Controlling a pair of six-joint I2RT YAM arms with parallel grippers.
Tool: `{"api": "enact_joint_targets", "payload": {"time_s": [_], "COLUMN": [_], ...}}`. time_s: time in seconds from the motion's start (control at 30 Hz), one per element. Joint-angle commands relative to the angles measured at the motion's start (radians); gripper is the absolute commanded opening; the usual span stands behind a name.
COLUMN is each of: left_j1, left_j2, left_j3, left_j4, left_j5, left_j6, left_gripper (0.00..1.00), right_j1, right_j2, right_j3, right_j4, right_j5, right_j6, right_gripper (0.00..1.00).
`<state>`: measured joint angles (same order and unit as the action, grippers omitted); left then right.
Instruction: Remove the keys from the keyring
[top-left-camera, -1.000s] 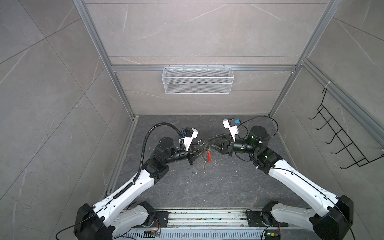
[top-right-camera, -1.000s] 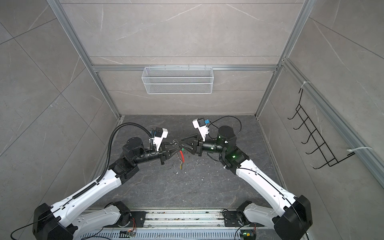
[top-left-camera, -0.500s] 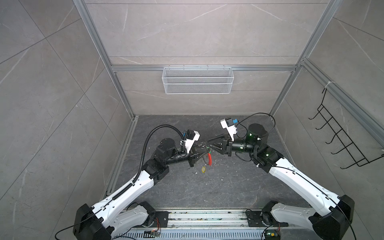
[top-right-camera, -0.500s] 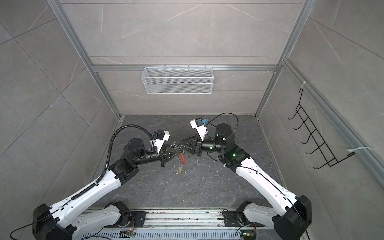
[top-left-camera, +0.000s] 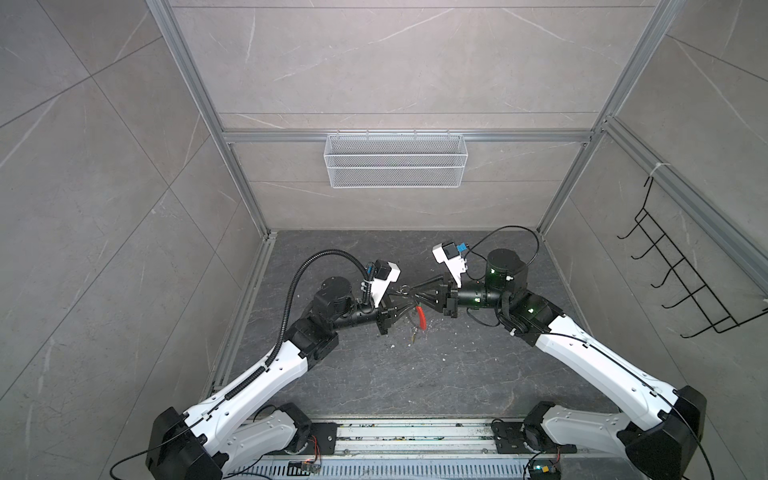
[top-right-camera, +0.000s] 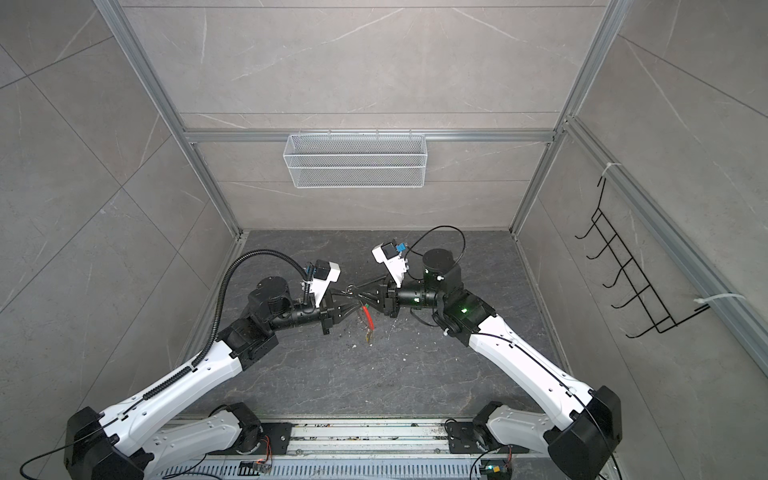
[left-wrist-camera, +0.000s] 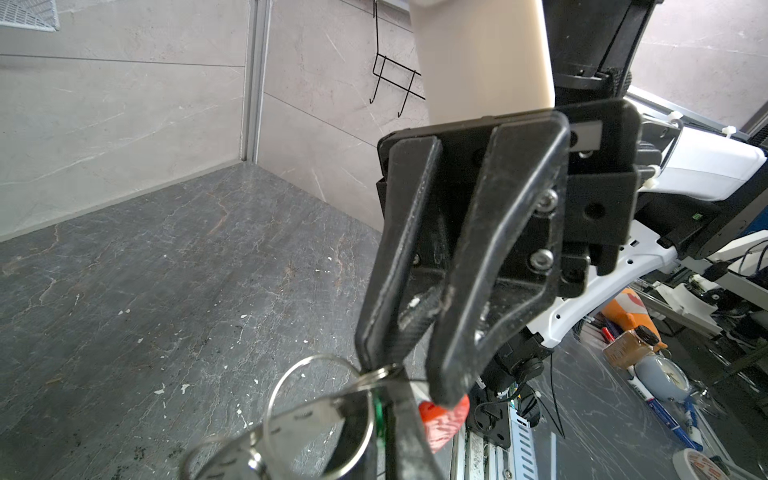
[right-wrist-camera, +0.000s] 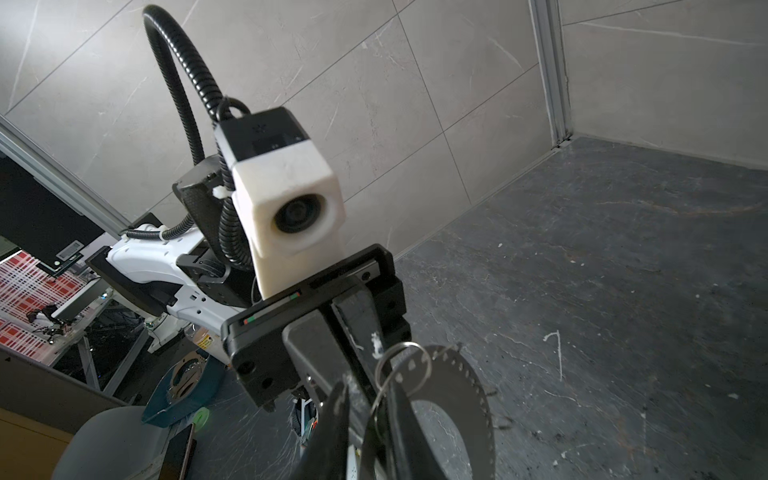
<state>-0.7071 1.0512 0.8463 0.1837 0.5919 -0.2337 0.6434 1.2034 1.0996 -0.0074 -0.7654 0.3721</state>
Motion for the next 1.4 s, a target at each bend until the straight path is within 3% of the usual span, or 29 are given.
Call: {"api": "enact_joint_targets", "payload": {"time_s": [0.0, 0.4, 0.63, 0.77, 0.87, 1.17, 1.37], "left_j1": [-0.002, -0.004, -0.003, -0.003, -0.003, -0.002, 0.003], "left_j2": [-0.035, -0.045, -0.051, -0.059, -0.075, -0.149, -0.141], "left_j3": [0.027, 0.033, 0.039, 0.028, 0.008, -0.08, -0.071], "left_j4": [0.049, 0.039, 0.016, 0.007, 0.005, 0.044, 0.0], "left_j5": [-0.007, -0.001, -0.013, -0.025, -0.032, -0.073, -0.183], "left_j6": [0.021, 0.016, 0.007, -0.005, -0.025, -0.156, -0.242], "left_gripper": [0.0, 0.0, 0.0, 0.19, 0.28, 0.33, 0.33], "right_j1": [0.007, 0.015, 0.015, 0.015, 0.015, 0.014, 0.014], "right_j2": [-0.004, -0.014, -0.031, -0.04, -0.054, -0.072, -0.073], "right_j3": [0.016, 0.017, 0.014, 0.013, 0.006, -0.01, -0.021], "right_j4": [-0.035, -0.055, -0.038, -0.039, -0.032, -0.031, -0.03], "right_j5": [0.035, 0.089, 0.108, 0.128, 0.156, 0.182, 0.195], "right_j6": [-0.027, -0.047, -0.033, -0.033, -0.033, -0.039, -0.045], "right_gripper": [0.19, 0.0, 0.0, 0.0, 0.0, 0.0, 0.0]}}
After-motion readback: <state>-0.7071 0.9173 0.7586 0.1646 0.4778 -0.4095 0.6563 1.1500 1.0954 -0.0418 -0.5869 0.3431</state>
